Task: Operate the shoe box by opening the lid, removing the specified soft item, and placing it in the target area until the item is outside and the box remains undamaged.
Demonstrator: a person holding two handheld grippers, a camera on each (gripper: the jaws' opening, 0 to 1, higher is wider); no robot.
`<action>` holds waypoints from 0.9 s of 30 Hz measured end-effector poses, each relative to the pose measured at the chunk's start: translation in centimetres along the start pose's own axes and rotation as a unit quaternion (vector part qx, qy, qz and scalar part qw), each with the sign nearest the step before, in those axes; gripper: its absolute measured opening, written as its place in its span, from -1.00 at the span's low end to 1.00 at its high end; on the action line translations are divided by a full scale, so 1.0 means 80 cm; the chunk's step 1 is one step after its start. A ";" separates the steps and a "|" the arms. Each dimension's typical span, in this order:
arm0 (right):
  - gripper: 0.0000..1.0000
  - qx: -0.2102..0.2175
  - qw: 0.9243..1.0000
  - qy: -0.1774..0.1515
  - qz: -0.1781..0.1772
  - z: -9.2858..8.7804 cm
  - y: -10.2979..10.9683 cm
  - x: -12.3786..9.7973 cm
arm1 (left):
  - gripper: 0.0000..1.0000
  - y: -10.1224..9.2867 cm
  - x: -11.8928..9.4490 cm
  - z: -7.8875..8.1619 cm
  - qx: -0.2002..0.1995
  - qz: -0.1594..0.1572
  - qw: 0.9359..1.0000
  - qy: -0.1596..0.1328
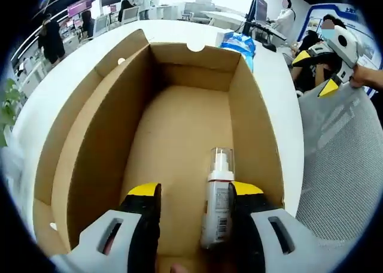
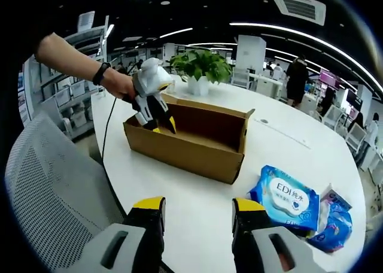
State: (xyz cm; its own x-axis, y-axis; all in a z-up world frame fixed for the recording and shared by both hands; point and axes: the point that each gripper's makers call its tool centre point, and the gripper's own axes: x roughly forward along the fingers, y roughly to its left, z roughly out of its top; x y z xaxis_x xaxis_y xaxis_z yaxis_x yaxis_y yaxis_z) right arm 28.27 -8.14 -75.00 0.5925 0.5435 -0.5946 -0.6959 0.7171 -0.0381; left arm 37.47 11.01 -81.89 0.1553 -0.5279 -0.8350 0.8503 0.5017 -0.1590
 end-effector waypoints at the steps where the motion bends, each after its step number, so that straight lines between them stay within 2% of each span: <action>1: -0.16 0.000 1.000 0.000 0.000 0.000 0.000 0.000 | -0.14 0.001 -0.001 0.000 -0.005 -0.002 1.000 -0.005; 3: -0.16 -0.001 1.000 -0.002 0.000 0.002 0.001 0.000 | -0.11 -0.006 -0.004 0.005 -0.030 -0.023 0.999 -0.021; 6: -0.16 -0.003 1.000 -0.001 0.001 0.003 0.002 -0.001 | -0.07 -0.015 -0.004 0.006 -0.010 -0.030 0.999 -0.015; 10: -0.16 -0.002 1.000 0.000 0.001 0.002 0.002 -0.001 | -0.16 -0.020 0.009 -0.009 0.064 -0.012 0.997 0.035; 11: -0.16 -0.002 1.000 0.000 0.001 0.002 0.002 -0.001 | -0.21 -0.021 0.012 -0.010 0.069 -0.011 0.997 0.041; 12: -0.16 -0.002 1.000 0.000 0.001 0.002 0.002 -0.001 | -0.24 -0.022 0.016 -0.007 0.060 -0.009 0.997 0.037; 13: -0.17 -0.002 1.000 0.000 0.000 0.002 0.002 -0.002 | -0.25 -0.022 0.018 -0.010 0.055 -0.008 0.997 0.045; 16: -0.17 0.000 1.000 0.000 0.000 0.002 0.002 -0.002 | -0.40 -0.012 0.025 -0.021 0.103 0.018 0.991 0.079; 17: -0.17 0.000 1.000 0.000 0.000 0.002 0.001 -0.003 | -0.57 -0.017 0.026 -0.021 0.104 0.010 0.991 0.078; 18: -0.17 -0.001 1.000 0.000 -0.001 0.002 0.001 -0.003 | -0.61 -0.020 0.026 -0.021 0.100 0.009 0.992 0.075; 21: -0.17 0.001 1.000 0.001 -0.003 0.001 -0.001 -0.004 | -0.61 -0.015 0.026 -0.018 0.079 0.009 0.995 0.065; 24: -0.18 0.001 1.000 0.002 -0.003 0.000 -0.001 -0.004 | -0.61 -0.004 0.021 -0.019 0.077 0.021 0.995 0.063; 27: -0.18 -0.001 1.000 0.002 -0.002 0.000 -0.001 -0.004 | -0.61 0.002 0.012 -0.016 0.056 0.029 0.997 0.043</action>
State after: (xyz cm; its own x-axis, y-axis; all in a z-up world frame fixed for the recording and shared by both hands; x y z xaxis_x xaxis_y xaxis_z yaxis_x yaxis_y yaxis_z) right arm 28.13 -8.35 -74.80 0.5931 0.5396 -0.5975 -0.6948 0.7180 -0.0414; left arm 37.12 11.46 -83.37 0.1655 -0.4374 -0.8839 0.8927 0.4474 -0.0543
